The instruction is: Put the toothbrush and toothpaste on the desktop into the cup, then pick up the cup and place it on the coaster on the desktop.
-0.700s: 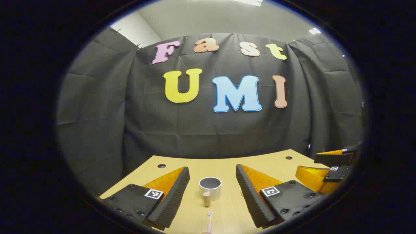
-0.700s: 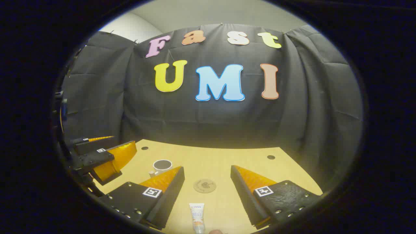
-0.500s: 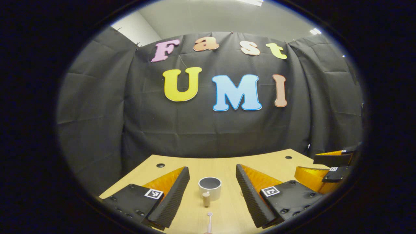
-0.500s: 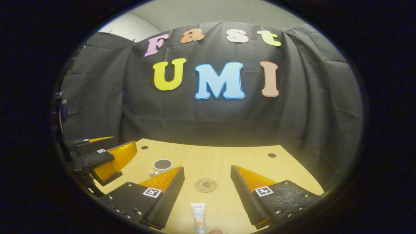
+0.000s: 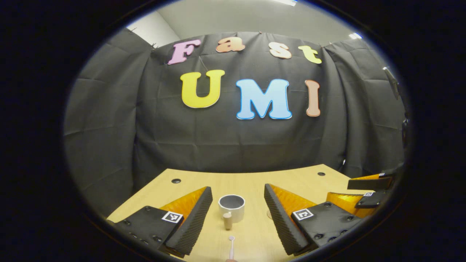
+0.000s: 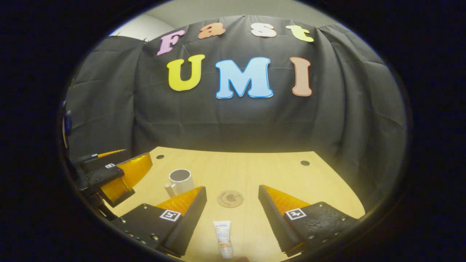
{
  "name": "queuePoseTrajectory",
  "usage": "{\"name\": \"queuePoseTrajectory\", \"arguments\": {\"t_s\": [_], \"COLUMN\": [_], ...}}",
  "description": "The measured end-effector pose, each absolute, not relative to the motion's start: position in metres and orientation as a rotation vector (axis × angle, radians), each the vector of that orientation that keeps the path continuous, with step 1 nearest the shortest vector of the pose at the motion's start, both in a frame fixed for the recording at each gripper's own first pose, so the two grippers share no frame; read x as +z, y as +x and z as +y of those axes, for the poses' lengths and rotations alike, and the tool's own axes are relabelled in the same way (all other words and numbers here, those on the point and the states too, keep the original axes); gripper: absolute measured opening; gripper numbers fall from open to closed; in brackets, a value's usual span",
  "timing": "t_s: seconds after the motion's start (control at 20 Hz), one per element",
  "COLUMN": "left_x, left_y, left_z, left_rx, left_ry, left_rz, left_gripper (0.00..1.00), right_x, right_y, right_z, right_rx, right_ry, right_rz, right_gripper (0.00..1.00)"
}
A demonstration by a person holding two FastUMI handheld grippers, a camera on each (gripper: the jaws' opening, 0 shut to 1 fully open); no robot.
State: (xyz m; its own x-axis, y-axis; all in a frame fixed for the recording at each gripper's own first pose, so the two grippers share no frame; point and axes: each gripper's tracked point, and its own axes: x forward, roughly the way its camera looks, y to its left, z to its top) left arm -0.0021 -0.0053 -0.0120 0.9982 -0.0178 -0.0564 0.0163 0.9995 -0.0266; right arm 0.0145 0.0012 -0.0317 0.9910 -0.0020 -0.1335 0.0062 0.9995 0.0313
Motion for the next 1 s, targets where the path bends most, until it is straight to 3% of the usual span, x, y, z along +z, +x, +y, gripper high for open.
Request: {"name": "queuePoseTrajectory", "arguments": {"t_s": [0.55, 0.6, 1.0], "left_x": [-0.06, -0.064, -0.095], "left_y": [-0.034, -0.039, -0.067], "left_z": [-0.017, -0.016, -0.018], "left_rx": [-0.066, -0.062, -0.041], "left_ry": [-0.055, -0.059, -0.113], "left_rz": [0.329, 0.357, 0.557], "left_gripper": [1.0, 0.94, 0.94], "right_x": [-0.079, -0.083, -0.119], "right_y": [0.015, 0.012, 0.009], "right_z": [0.015, 0.015, 0.022], "right_rx": [0.037, 0.04, 0.06], "right_ry": [0.039, 0.035, 0.028], "right_rz": [0.333, 0.348, 0.498], "right_gripper": [0.89, 0.89, 0.89]}}
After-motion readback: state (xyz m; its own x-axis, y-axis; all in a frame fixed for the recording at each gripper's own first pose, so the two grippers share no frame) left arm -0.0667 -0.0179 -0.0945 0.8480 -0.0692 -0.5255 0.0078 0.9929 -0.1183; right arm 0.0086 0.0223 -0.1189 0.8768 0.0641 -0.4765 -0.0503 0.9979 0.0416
